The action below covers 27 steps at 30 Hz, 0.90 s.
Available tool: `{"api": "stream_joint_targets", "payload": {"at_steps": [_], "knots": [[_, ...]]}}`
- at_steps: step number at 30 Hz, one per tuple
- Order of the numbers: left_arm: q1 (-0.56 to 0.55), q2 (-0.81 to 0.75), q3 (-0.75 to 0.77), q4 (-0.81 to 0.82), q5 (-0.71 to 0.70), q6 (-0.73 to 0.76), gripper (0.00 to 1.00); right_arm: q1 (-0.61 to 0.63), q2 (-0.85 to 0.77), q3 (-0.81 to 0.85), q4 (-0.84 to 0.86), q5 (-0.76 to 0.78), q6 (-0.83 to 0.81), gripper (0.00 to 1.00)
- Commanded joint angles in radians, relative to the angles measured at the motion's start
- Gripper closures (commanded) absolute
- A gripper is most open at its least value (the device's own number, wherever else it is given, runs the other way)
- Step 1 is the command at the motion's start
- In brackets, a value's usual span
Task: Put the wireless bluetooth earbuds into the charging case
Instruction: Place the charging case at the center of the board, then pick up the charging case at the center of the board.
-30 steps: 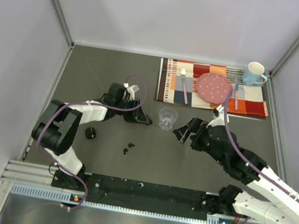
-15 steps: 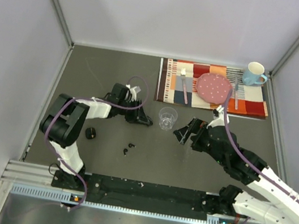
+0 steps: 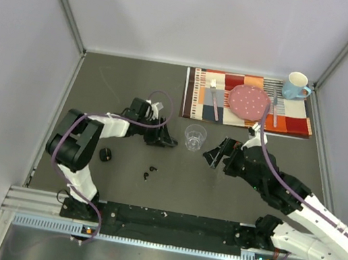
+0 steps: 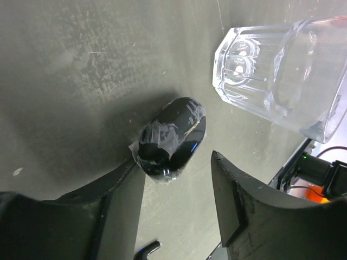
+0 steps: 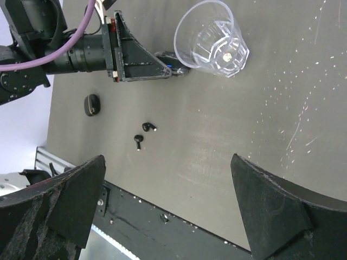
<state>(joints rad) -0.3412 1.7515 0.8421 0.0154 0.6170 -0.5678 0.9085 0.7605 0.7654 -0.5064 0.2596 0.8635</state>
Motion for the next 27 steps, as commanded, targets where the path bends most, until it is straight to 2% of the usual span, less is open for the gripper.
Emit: {"api": "stream_joint_targets", "payload": {"at_steps": [1, 8, 13, 16, 17, 20, 24, 27], "knots": [[0.010, -0.067, 0.025, -0.077, -0.065, 0.066, 0.43, -0.013, -0.021, 0.002, 0.023, -0.008, -0.018, 0.01], [0.013, -0.147, 0.041, -0.189, -0.147, 0.124, 0.40, -0.017, -0.015, 0.003, 0.023, -0.020, -0.024, 0.01], [0.013, -0.311, 0.031, -0.262, -0.278, 0.175, 0.39, -0.023, -0.010, 0.005, 0.025, -0.023, -0.024, 0.01], [0.014, -0.401, 0.040, -0.365, -0.440, 0.236, 0.38, -0.025, -0.007, 0.008, 0.025, -0.028, -0.032, 0.01], [0.014, -0.424, 0.041, -0.394, -0.551, 0.247, 0.38, -0.025, -0.006, 0.008, 0.025, -0.031, -0.035, 0.01], [0.025, -0.515, 0.023, -0.472, -0.696, 0.259, 0.37, -0.028, 0.002, 0.011, 0.025, -0.033, -0.037, 0.01], [0.112, -0.667, -0.072, -0.499, -0.779, 0.253, 0.27, -0.033, 0.011, 0.015, 0.025, -0.037, -0.041, 0.01], [0.177, -0.743, -0.127, -0.508, -0.780, 0.241, 0.28, -0.034, 0.016, 0.020, 0.025, -0.045, -0.049, 0.01]]}}
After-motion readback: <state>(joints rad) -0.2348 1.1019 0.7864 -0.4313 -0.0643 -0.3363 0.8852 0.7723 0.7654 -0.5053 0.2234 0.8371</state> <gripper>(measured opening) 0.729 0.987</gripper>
